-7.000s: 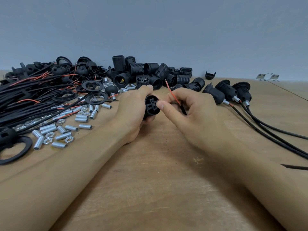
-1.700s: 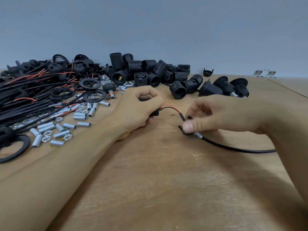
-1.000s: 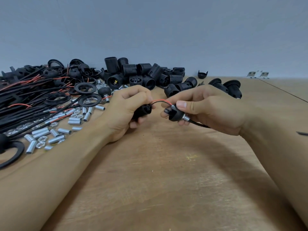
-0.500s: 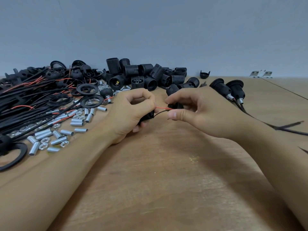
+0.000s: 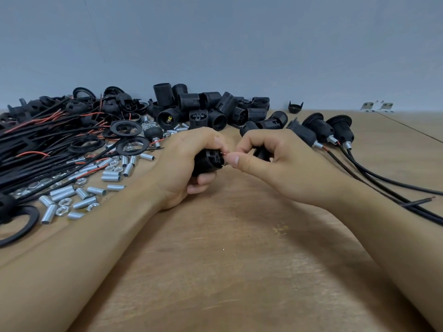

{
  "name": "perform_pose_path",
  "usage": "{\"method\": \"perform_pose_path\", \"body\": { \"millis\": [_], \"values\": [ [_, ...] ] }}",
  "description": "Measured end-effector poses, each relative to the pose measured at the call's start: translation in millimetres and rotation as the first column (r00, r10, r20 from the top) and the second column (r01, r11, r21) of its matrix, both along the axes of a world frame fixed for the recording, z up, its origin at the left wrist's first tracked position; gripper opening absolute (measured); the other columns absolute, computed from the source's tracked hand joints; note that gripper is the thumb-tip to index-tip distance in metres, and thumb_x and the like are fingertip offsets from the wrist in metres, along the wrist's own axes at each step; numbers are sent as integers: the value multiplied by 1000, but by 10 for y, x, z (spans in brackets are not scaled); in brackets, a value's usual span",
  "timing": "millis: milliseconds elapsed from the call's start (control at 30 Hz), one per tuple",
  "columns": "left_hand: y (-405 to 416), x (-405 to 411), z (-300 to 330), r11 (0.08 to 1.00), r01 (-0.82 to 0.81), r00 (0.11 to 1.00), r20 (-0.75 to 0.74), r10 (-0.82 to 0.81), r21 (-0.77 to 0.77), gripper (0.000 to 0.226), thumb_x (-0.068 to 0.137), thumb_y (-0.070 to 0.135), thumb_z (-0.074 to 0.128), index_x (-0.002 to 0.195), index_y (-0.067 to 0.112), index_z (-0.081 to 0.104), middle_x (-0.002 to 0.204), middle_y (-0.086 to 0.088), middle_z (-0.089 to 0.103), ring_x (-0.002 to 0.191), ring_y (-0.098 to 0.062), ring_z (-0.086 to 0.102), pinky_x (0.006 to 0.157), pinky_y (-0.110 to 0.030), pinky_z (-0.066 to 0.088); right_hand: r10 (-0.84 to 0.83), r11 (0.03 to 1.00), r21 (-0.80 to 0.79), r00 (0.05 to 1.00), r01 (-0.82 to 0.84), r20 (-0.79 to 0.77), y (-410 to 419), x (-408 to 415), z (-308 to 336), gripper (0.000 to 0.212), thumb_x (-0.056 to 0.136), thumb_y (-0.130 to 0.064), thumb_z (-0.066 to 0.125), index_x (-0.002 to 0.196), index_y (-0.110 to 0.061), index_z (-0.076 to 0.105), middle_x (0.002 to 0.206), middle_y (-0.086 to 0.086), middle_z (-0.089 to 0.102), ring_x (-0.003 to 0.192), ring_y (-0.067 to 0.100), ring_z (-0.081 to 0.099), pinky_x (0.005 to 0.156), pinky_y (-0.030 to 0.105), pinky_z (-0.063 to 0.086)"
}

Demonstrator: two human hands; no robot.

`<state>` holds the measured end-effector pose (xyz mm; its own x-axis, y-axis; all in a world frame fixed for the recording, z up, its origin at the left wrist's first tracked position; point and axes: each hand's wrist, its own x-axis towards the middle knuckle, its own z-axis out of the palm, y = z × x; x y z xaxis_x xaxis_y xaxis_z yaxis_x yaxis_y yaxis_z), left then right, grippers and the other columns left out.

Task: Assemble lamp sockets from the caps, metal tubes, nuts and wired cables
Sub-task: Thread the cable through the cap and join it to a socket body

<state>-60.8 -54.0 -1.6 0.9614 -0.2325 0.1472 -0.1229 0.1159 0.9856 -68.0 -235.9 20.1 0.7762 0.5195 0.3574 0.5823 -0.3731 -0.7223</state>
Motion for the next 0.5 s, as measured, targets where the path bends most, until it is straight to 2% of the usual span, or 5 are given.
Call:
{"method": "perform_pose_path", "body": {
  "millis": [167, 233, 333, 400, 500],
  "values": [
    [13, -5, 20, 990, 85, 993, -72, -94, -115, 31, 84, 38, 52, 68, 13, 60, 60, -3, 55, 31, -8, 29, 34, -9, 22, 15, 992, 124, 995, -3, -94, -2, -29, 49, 16, 93, -16, 66, 78, -10, 70, 74, -9, 70, 49, 0, 44, 50, 8, 34],
    [10, -8, 25, 987, 103, 989, -89, -114, -120, 31, 82, 39, 49, 70, 11, 58, 63, -4, 55, 31, -8, 29, 34, -9, 21, 2, 990, 138, 996, 11, -90, -6, -33, 62, 17, 93, -17, 66, 81, -8, 72, 71, -7, 69, 49, 1, 45, 50, 10, 33],
    [-2, -22, 23, 989, 116, 988, -88, -124, -86, 30, 83, 36, 48, 70, 10, 56, 57, -1, 55, 31, -8, 31, 34, -9, 21, -17, 990, 138, 999, 22, -40, 16, -49, 47, 17, 92, -17, 67, 81, -6, 73, 71, -1, 67, 57, 22, 51, 54, 27, 39],
    [-6, -32, 20, 991, 110, 990, -79, -116, -74, 29, 85, 34, 48, 67, 14, 58, 53, 2, 54, 31, -8, 31, 34, -9, 20, -17, 988, 151, 1000, 19, -16, 43, -60, 14, 17, 91, -13, 68, 80, -2, 71, 61, -15, 60, 52, 5, 48, 55, 12, 35],
    [-12, -43, 19, 994, 91, 994, -63, -95, -62, 36, 89, 32, 46, 60, 21, 63, 51, 4, 53, 32, -7, 32, 34, -9, 20, -30, 989, 142, 999, 32, -22, 92, -59, -43, 20, 92, -11, 67, 77, 2, 68, 48, -21, 47, 45, 0, 39, 49, 7, 30]
  ]
}}
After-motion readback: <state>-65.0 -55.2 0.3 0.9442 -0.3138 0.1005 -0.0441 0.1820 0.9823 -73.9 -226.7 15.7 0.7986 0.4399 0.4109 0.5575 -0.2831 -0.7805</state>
